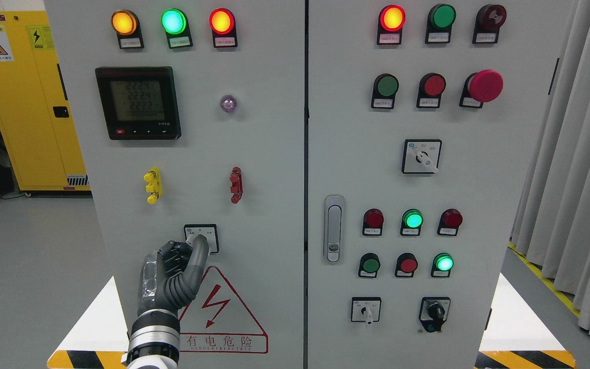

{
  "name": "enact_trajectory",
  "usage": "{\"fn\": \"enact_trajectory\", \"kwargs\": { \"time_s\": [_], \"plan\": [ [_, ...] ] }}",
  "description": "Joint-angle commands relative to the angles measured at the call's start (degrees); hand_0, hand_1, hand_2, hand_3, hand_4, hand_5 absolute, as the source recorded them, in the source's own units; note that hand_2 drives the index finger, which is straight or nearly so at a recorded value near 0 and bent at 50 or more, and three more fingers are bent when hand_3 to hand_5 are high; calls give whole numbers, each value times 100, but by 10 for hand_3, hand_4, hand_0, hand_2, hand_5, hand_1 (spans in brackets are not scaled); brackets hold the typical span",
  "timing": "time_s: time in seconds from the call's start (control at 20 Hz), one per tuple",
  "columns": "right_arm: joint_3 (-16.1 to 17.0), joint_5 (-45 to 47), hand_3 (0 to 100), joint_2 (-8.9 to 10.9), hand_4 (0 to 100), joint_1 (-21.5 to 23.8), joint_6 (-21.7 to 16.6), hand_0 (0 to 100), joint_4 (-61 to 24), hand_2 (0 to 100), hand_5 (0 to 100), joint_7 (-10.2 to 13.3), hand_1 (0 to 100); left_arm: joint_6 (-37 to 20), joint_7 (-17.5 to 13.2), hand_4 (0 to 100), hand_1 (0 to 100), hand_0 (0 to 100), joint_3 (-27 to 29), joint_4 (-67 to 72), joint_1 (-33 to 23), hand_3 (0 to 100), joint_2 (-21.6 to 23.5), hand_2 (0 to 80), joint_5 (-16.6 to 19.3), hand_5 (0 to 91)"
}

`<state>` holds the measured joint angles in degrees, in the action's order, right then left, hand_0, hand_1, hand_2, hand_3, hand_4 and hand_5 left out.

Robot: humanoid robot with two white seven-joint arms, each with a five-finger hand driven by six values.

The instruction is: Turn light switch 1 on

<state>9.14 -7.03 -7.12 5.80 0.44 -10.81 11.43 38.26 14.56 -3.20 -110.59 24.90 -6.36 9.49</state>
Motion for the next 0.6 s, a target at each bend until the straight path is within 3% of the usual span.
{"fn": "enact_trajectory", "kwargs": {
  "time_s": [0.0,0.35,0.45,0.55],
  "plan": [
    [0,0,0,0,0,0,0,0,0,40,0,-1,500,6,3,890,511,563,-5,12,-2,853,-24,566,1,880],
    [0,0,0,0,0,0,0,0,0,40,0,8,500,6,-5,889,476,592,-5,12,-2,849,-24,564,1,879],
    [0,0,0,0,0,0,0,0,0,40,0,-1,500,6,-5,889,475,569,-5,12,-2,849,-24,564,1,879],
    [0,0,0,0,0,0,0,0,0,40,0,-1,500,6,-5,889,488,460,-14,12,-2,849,-24,564,1,877]
  ]
}}
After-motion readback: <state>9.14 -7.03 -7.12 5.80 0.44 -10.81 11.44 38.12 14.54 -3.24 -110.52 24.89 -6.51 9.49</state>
